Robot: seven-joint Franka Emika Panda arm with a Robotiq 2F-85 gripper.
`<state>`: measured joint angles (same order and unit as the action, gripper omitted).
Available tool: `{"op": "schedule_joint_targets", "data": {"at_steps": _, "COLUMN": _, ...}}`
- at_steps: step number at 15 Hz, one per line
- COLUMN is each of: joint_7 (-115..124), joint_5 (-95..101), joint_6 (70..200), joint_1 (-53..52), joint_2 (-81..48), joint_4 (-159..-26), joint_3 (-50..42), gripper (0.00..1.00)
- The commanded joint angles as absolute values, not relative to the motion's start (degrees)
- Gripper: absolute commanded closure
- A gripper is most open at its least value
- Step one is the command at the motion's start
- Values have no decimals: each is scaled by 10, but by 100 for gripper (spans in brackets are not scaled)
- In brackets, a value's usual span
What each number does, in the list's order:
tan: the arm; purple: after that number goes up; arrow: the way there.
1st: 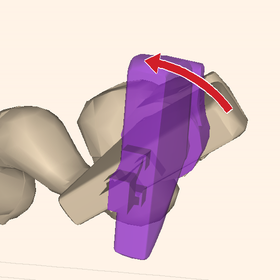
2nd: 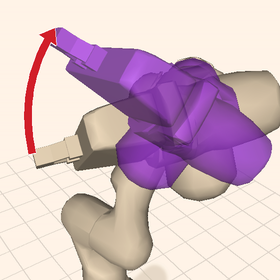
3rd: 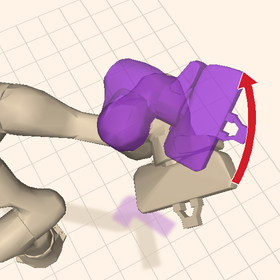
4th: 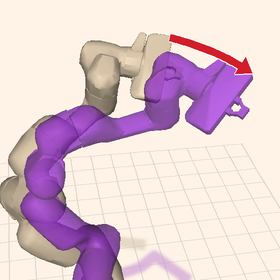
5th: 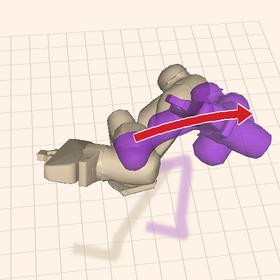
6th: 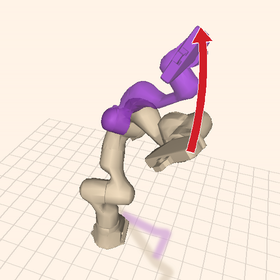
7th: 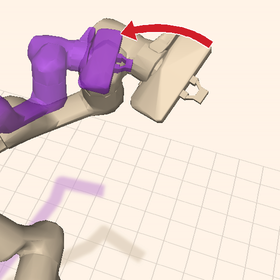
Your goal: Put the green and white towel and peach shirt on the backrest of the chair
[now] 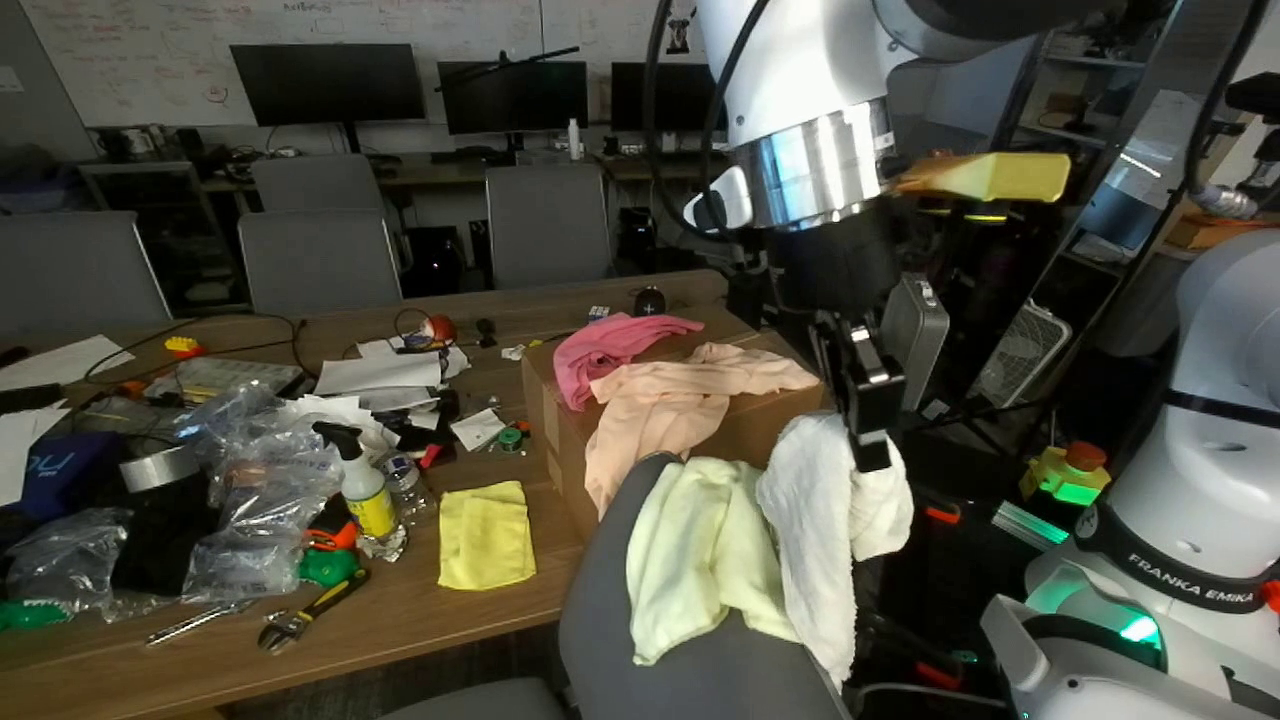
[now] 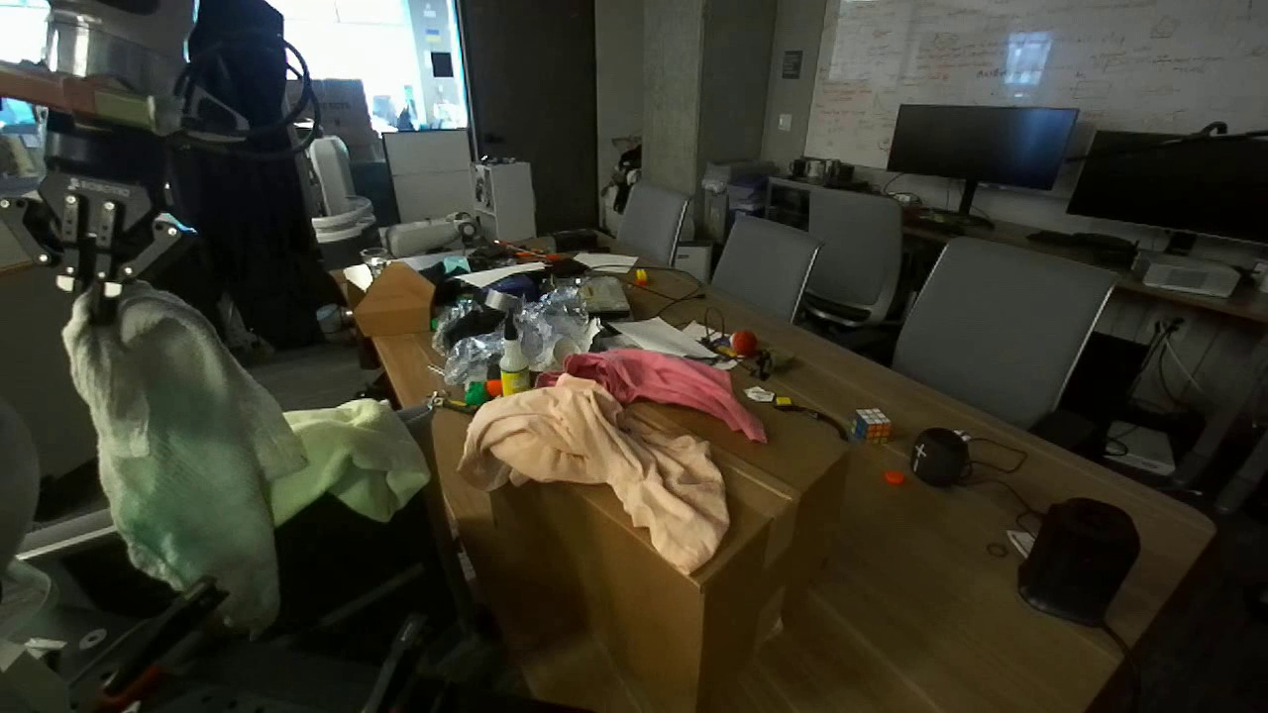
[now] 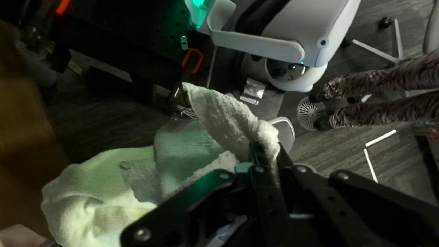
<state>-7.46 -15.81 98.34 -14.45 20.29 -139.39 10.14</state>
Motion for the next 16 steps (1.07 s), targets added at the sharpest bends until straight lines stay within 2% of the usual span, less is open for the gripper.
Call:
{"op": "schedule_joint_targets", "data": {"at_steps": 1, "joint_7": -42, "joint_5": -189, "joint_6": 996, "joint_1": -139, "joint_2": 141, "joint_4": -1346, "joint_3": 106, "gripper": 98}}
{"op": "schedule_joint_targets", "data": {"at_steps": 16, "joint_7": 85, "joint_5": -163, "joint_6": 992, "joint_1": -130, "joint_2": -64, "joint_4": -1242, "joint_3": 107, "gripper": 98}}
